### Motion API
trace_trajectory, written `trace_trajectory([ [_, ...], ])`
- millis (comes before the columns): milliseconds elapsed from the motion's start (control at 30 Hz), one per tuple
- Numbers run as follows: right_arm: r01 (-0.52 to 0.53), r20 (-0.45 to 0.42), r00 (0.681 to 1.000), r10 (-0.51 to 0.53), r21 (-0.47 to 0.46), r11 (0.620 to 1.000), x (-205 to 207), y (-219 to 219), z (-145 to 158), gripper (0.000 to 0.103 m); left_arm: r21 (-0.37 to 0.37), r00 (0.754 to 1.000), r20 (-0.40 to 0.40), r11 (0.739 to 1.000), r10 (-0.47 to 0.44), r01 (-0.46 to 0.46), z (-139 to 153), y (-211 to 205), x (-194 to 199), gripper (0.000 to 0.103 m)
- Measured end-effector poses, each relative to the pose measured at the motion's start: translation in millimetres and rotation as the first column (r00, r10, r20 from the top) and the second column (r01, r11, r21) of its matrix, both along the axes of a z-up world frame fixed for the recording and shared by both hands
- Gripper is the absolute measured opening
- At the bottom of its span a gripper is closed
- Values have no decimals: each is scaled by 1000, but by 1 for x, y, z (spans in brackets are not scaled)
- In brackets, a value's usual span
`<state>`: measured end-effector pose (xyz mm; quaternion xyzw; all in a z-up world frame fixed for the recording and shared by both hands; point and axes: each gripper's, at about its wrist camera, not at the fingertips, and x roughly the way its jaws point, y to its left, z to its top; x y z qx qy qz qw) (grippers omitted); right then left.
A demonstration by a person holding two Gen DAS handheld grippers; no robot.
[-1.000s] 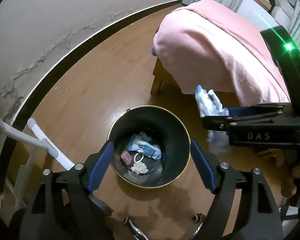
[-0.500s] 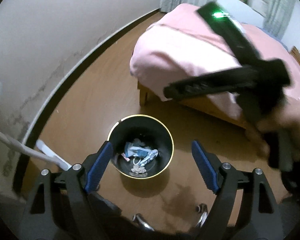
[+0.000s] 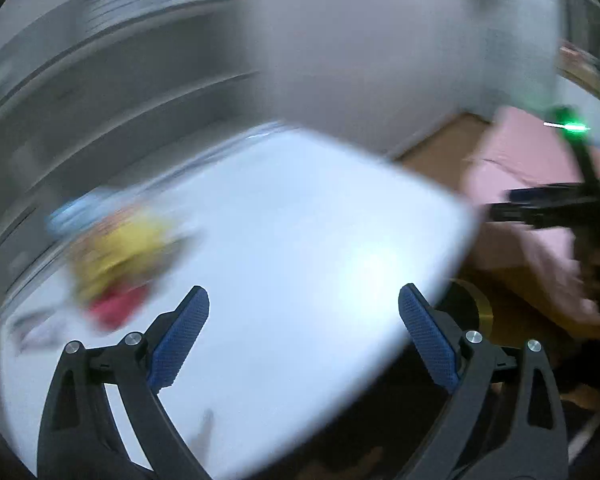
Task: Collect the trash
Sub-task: 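Move both tools back to the desk toward the yellow snack box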
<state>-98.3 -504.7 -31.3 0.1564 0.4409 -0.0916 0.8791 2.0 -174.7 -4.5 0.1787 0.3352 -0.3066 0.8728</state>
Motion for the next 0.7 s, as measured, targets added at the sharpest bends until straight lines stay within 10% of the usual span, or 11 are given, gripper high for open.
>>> trace_trajectory([
  [200, -349, 41, 935, 351, -46, 936, 104, 142, 31, 81, 74, 934, 11, 931, 358, -358, -8, 151, 77, 93],
  [433, -569, 55, 805, 590, -206, 796, 213, 291, 77, 86, 81, 869, -23, 868, 494, -490, -18, 253, 116, 93],
  [700, -573, -94, 814, 573, -294, 765, 334, 343, 50, 76, 131, 915, 17, 907, 403, -401, -31, 276, 153, 93],
])
